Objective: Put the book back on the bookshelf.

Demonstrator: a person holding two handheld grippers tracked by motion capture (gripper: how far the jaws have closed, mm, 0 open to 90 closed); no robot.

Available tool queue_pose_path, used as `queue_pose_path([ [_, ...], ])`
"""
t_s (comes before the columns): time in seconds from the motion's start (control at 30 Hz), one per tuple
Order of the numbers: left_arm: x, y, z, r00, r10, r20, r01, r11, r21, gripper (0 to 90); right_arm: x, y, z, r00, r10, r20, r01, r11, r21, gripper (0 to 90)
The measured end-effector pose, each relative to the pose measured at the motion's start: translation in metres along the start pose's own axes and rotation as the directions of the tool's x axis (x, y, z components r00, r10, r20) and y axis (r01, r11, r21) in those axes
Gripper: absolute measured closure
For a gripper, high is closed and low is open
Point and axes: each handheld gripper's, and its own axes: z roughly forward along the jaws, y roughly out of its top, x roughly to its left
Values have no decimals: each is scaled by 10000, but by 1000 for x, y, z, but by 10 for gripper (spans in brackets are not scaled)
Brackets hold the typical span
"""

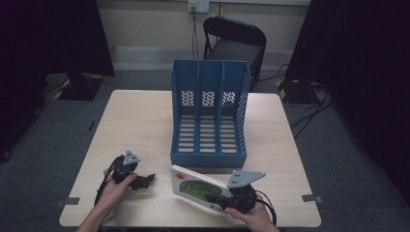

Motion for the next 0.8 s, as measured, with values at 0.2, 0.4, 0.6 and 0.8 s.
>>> queue_pose_path([
  [0.2, 0, 0, 0, 10000, -52, 5, 52, 10000, -45, 0, 5, 8, -2, 10000, -26, 46, 27, 9999, -145, 764],
  [0.4, 0, 0, 0, 10000, 20, 3, -20, 10000, -2, 0, 6, 16, -8, 9997, 27, 235, -17, 9992, -392, 764],
  [0.6, 0, 0, 0, 10000, -6, -1, 6, 10000, -9, 0, 4, 30, -20, 9986, -89, 528, 126, 9975, -695, 764],
  [0.8, 0, 0, 0, 10000, 20, 3, -20, 10000, -9, 0, 0, 41, -33, 9961, -104, 873, 208, 9928, -1182, 764],
])
